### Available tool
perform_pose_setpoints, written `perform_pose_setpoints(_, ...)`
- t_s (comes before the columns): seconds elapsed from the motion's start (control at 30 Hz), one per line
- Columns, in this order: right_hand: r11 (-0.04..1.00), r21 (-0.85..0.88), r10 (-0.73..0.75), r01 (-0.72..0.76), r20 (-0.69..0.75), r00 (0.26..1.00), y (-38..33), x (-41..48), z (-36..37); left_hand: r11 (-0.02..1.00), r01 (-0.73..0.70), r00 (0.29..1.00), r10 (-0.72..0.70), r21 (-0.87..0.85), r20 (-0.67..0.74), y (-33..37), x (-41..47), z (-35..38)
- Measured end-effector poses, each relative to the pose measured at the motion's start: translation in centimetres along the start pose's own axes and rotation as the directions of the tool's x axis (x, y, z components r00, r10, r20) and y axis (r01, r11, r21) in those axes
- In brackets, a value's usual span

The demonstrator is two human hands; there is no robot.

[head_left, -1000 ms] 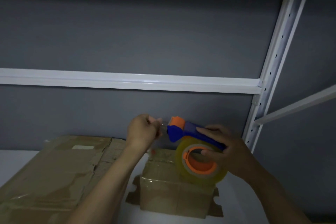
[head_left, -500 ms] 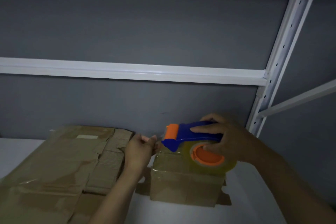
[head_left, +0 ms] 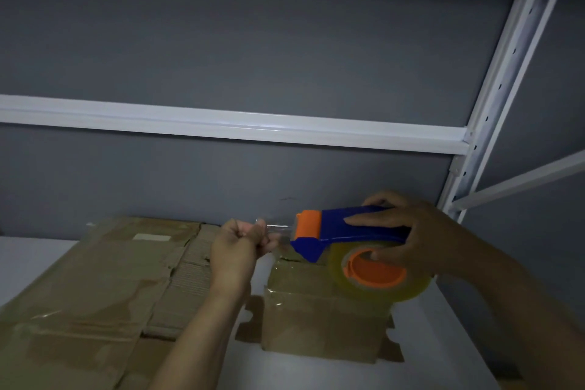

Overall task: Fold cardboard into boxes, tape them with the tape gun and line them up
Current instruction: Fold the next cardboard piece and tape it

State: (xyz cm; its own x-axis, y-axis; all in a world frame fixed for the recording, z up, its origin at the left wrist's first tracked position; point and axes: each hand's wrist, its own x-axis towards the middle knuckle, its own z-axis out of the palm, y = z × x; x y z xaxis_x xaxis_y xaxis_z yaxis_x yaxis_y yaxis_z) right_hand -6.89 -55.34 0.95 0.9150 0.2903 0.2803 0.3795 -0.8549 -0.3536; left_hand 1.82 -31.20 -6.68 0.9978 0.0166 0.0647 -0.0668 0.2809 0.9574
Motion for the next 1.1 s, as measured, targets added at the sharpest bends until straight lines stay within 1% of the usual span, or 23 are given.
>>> perform_pose_setpoints(0.17,0.998,-0.058,-0.007,0.006,-0.019,1.0,-0.1,-0.8,-1.4,0.999,-0.012,1.0,0.012,0.044,0.011,-0.4,-0.3,0.7)
perform_pose_setpoints(0.27,0.995,-0.1,0.0,0.001,0.002,1.0,0.1,-0.7,-1.5,0.994,-0.017,0.999,0.02,0.104,-0.029,-1.3,-0.5,1.1)
perform_pose_setpoints(0.33,0.99,-0.135,0.038,-0.03,0.054,0.998,0.5,-0.3,-1.0,0.97,-0.028,0.997,0.044,0.24,-0.064,-2.2,-0.4,1.1)
perform_pose_setpoints(0.4,0.982,-0.189,0.052,-0.033,0.095,0.994,0.9,0.3,-0.2,0.912,-0.028,0.994,0.07,0.409,-0.088,-3.4,-0.5,0.8)
perform_pose_setpoints(0.43,0.977,-0.21,0.054,-0.03,0.11,0.992,1.0,0.5,0.2,0.889,-0.019,0.992,0.074,0.457,-0.101,-4.0,-0.6,0.6)
perform_pose_setpoints(0.5,0.972,-0.232,0.064,-0.032,0.134,0.989,0.9,1.1,0.9,0.889,0.008,0.991,0.054,0.458,-0.121,-4.9,-0.8,0.1)
perform_pose_setpoints(0.6,0.973,-0.228,0.078,-0.044,0.146,0.986,0.7,2.0,1.7,0.917,0.093,0.989,-0.04,0.389,-0.142,-5.5,-0.4,-0.4)
perform_pose_setpoints(0.7,0.972,-0.229,0.087,-0.049,0.157,0.984,0.7,2.9,2.4,0.908,0.137,0.985,-0.082,0.397,-0.152,-5.7,0.0,-0.8)
perform_pose_setpoints(0.87,0.958,-0.285,0.072,-0.022,0.167,0.983,0.4,3.6,3.2,0.839,0.165,0.986,-0.143,0.518,-0.083,-6.9,0.2,-1.8)
perform_pose_setpoints(0.93,0.966,-0.258,0.075,-0.029,0.171,0.982,0.3,3.6,3.3,0.825,0.191,0.979,-0.201,0.532,-0.04,-7.2,0.3,-2.0)
perform_pose_setpoints(1.0,0.955,-0.297,0.065,-0.013,0.166,0.984,0.4,3.6,3.4,0.804,0.223,0.962,-0.272,0.551,0.007,-7.1,0.4,-2.0)
perform_pose_setpoints(1.07,0.943,-0.333,0.066,-0.005,0.174,0.983,0.4,3.6,3.4,0.79,0.263,0.946,-0.324,0.554,0.014,-7.1,0.4,-2.1)
perform_pose_setpoints(1.1,0.939,-0.343,0.071,-0.005,0.182,0.981,0.4,3.7,3.4,0.79,0.223,0.962,-0.272,0.571,0.0,-7.3,0.3,-2.3)
